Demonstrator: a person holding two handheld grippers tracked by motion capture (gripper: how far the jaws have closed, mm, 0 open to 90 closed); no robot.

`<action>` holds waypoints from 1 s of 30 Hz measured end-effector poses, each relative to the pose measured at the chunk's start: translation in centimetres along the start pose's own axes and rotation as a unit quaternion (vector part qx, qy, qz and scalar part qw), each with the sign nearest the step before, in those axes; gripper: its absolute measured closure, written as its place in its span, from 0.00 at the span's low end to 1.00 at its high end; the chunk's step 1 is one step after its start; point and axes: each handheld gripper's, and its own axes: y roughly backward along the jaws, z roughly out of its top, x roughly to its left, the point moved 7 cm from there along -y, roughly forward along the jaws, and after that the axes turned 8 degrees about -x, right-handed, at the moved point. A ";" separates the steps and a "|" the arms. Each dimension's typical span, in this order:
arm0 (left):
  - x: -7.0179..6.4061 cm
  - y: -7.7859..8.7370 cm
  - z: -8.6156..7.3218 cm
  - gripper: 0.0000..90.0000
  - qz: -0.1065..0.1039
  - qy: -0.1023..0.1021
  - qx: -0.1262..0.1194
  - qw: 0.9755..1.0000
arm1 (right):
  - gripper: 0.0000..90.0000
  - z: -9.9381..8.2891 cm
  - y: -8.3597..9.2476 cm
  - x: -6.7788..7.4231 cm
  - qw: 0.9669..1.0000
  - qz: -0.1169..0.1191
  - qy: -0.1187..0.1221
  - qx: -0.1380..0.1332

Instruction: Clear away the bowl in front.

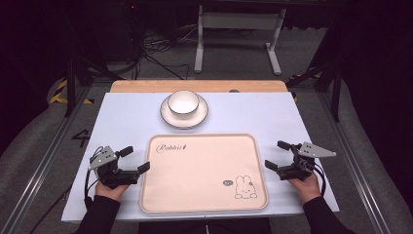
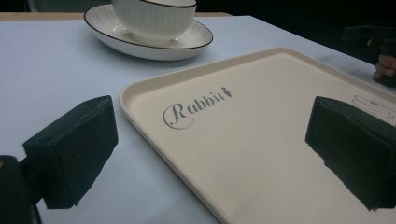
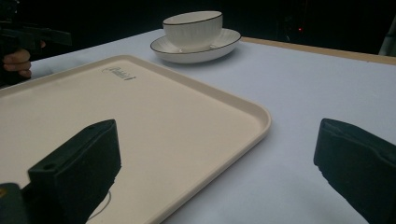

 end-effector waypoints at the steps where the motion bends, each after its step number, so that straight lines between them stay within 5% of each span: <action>1: 0.0 0.0 0.0 0.04 0.000 0.002 -0.001 1.000 | 0.01 0.0 0.0 0.0 1.000 0.000 0.000 0.000; 26: -0.2 0.1 0.8 0.04 -0.004 -0.006 0.000 1.000 | 0.02 0.0 0.0 0.0 1.000 0.001 -0.002 0.003; 30: -0.7 0.2 1.7 0.04 -0.004 -0.024 -0.003 1.000 | 0.02 0.0 0.0 0.0 1.000 0.001 -0.003 0.003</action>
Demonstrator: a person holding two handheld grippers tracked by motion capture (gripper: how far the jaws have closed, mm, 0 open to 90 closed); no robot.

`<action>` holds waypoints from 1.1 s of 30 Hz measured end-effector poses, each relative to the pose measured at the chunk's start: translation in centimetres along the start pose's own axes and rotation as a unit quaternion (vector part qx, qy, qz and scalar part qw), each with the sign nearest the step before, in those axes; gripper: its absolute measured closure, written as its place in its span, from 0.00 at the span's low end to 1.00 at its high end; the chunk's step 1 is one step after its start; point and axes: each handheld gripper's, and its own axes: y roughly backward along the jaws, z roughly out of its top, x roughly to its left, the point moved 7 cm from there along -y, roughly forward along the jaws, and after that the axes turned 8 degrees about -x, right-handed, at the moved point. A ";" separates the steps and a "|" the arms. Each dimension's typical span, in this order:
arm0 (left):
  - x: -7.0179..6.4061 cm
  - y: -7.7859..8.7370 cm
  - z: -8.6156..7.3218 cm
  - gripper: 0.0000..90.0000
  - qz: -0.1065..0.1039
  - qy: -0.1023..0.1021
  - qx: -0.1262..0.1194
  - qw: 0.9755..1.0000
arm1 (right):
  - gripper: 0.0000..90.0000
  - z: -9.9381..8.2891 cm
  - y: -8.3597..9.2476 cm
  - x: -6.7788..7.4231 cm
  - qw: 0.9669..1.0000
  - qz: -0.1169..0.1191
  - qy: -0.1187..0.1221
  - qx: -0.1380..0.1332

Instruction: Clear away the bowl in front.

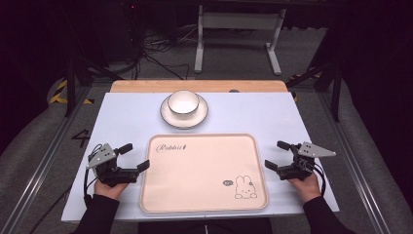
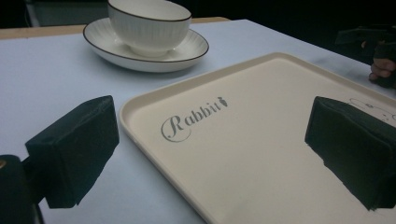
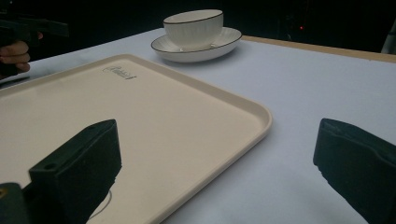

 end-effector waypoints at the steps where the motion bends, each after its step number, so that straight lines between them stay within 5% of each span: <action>1: 0.0 0.0 0.0 0.04 0.000 0.000 0.000 1.000 | 0.02 0.0 0.0 0.0 1.000 0.000 0.000 0.000; 7: -0.6 0.2 1.5 0.04 -0.005 -0.021 -0.007 1.000 | 0.02 0.0 0.0 0.0 1.000 -0.001 -0.001 -0.001; 22: -1.6 0.7 3.7 0.04 -0.029 -0.023 -0.036 0.999 | 0.02 0.0 0.0 -0.1 1.000 -0.001 -0.002 -0.001; 33: -1.6 0.8 5.4 0.02 -0.024 -0.029 -0.069 0.997 | 0.02 0.0 0.0 -0.1 1.000 -0.001 -0.003 -0.001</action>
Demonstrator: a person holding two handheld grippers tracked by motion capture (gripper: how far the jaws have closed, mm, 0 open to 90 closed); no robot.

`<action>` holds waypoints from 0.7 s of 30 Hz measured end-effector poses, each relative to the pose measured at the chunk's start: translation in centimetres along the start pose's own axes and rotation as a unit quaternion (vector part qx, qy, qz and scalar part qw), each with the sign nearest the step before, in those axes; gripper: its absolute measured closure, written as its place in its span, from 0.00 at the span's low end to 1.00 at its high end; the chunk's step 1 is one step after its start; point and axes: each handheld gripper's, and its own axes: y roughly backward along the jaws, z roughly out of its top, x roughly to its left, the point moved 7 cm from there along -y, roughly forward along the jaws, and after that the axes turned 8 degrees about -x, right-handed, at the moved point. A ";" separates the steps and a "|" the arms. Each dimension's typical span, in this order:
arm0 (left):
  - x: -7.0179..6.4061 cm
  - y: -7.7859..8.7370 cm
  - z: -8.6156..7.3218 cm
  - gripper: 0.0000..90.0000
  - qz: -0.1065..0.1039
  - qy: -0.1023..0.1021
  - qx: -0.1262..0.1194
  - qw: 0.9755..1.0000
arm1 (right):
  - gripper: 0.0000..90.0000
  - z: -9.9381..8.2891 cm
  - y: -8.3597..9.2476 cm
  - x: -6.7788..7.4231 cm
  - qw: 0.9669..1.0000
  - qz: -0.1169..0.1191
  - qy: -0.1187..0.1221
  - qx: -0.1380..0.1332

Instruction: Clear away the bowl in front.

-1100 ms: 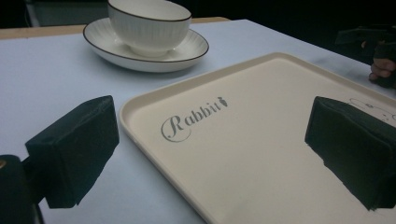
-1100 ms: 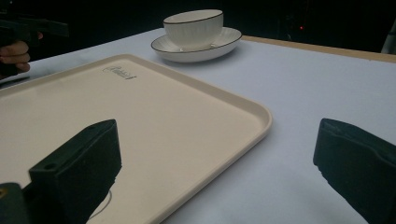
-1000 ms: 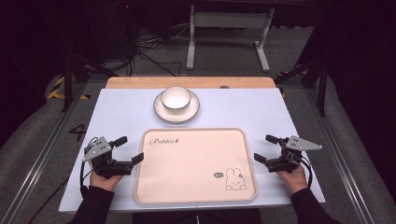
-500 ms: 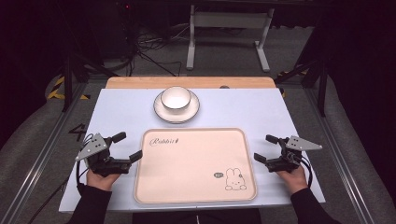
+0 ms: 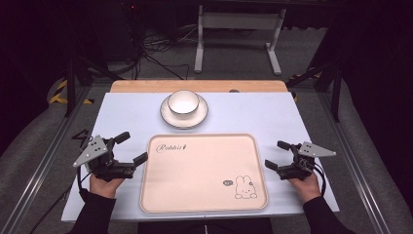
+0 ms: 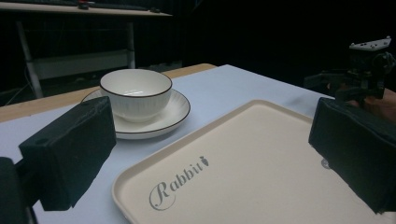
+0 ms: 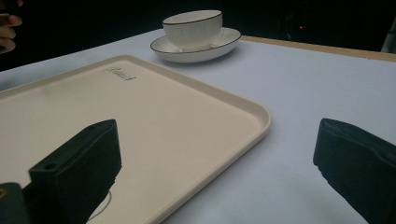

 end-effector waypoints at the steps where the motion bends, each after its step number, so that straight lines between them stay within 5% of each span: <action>1: 0.0 0.0 0.1 0.01 0.001 0.005 0.002 1.000 | 0.02 0.0 0.0 0.0 1.000 0.000 0.000 0.000; 11: 0.6 -2.8 1.2 0.01 0.001 0.019 0.025 1.000 | 0.02 0.0 0.0 0.0 1.000 0.002 -0.002 -0.001; 16: 1.0 -4.5 1.7 0.01 -0.015 0.027 0.030 0.999 | 0.02 0.0 0.0 0.0 1.000 0.003 -0.001 -0.002; 21: 2.0 -6.2 1.9 0.01 -0.006 0.023 0.045 0.999 | 0.02 0.0 0.0 0.0 1.000 0.003 -0.001 -0.002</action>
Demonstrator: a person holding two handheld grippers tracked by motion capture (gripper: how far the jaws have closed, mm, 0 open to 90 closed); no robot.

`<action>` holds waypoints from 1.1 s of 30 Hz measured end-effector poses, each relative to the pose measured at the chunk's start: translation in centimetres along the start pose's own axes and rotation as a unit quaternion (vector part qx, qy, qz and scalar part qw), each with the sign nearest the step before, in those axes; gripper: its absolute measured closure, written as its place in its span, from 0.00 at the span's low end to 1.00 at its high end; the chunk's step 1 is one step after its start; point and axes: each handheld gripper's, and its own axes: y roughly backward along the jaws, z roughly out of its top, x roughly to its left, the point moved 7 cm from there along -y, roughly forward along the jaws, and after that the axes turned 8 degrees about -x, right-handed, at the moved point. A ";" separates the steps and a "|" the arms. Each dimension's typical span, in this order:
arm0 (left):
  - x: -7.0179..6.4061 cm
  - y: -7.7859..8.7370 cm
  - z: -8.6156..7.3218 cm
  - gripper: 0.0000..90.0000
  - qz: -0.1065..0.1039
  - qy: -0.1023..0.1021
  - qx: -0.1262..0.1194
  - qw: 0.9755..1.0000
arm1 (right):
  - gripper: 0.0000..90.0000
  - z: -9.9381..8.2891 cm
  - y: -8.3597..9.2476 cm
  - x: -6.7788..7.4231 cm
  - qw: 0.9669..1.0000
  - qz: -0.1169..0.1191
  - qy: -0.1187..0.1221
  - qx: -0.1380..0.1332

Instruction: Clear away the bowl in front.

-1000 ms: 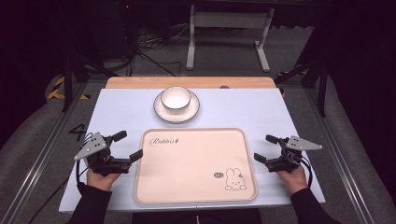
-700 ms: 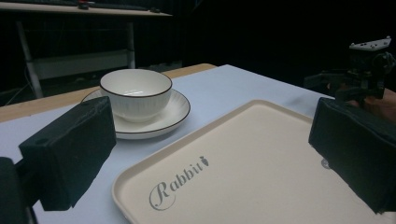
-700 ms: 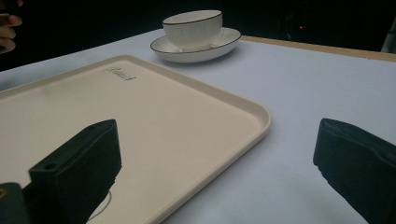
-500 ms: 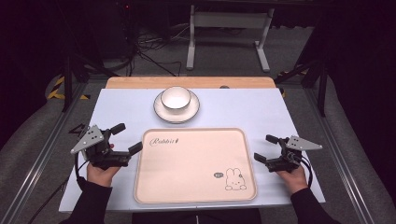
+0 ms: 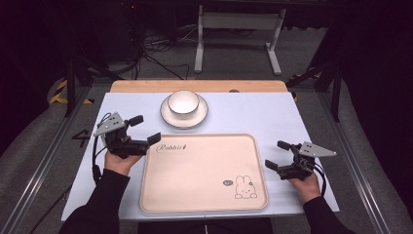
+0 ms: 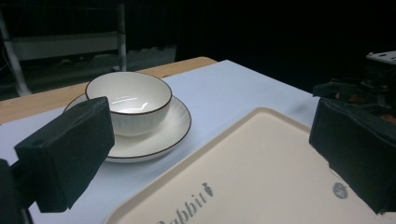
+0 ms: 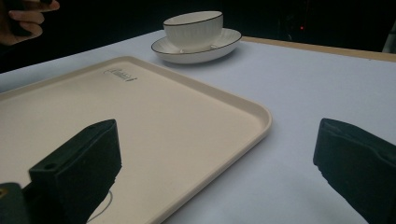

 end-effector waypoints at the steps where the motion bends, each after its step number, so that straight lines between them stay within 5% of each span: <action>1: 0.3 -0.4 0.1 0.01 0.002 -0.005 0.003 1.000 | 0.02 0.0 0.0 0.0 1.000 0.000 0.000 0.000; 33: 3.5 -6.5 2.2 0.01 0.024 0.006 0.029 0.999 | 0.02 0.0 0.0 0.0 1.000 0.003 0.000 -0.001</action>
